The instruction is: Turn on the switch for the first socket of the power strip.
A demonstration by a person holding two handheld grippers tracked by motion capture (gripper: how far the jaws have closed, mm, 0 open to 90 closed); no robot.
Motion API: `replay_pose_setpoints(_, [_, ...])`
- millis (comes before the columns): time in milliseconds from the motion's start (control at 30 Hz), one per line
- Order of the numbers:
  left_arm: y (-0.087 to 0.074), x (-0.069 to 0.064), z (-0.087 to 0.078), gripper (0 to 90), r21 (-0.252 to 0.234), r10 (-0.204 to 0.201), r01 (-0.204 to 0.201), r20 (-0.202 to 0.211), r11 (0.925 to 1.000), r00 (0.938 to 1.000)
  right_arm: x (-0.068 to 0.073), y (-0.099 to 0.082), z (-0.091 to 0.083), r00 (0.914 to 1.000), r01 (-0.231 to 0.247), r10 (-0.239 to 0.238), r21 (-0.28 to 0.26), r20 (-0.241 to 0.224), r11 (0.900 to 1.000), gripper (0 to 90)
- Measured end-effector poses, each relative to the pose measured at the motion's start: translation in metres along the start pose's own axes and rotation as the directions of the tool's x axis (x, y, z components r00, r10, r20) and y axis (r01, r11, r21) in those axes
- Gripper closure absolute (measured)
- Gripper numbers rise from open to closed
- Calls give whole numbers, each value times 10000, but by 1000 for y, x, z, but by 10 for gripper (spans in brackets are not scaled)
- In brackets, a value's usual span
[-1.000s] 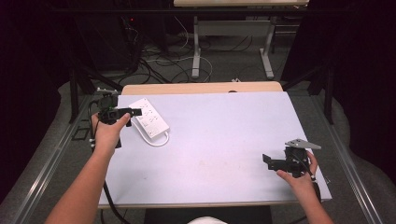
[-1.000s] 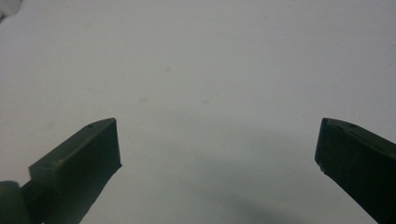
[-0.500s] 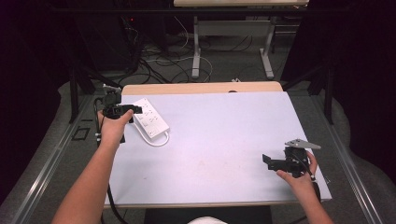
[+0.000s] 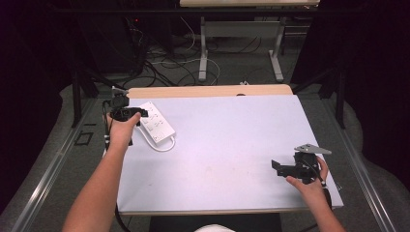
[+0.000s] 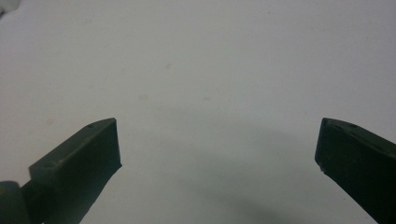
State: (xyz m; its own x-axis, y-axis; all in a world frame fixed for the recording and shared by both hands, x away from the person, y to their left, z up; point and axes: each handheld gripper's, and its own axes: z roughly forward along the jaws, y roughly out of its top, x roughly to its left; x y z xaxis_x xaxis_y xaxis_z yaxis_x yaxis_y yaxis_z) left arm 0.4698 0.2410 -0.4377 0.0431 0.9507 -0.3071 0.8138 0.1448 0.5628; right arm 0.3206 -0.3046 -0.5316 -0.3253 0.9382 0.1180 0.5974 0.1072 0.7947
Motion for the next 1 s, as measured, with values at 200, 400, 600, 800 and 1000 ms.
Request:
replay_pose_setpoints(200, [2,0,7,595,-38,-112,112,-109,9999,9999,0,0,1,10000,-16,16,1,-4,10000,0])
replay_pose_setpoints(400, [2,1,12,656,31,-140,141,-199,9999,9997,-1,-1,1,10000,10,-10,29,-10,10000,0])
replay_pose_setpoints(600, [4,5,17,720,124,-245,248,-299,9996,9993,-1,-1,2,10000,31,-31,47,-35,10000,0])
replay_pose_setpoints(800, [5,8,25,784,257,-259,271,-477,9993,9985,-1,-1,3,10000,52,-52,66,-10,10000,0])
replay_pose_setpoints(1000, [6,11,34,844,542,-348,381,-603,9978,9976,-1,-1,3,10000,25,-25,101,-9,9999,0])
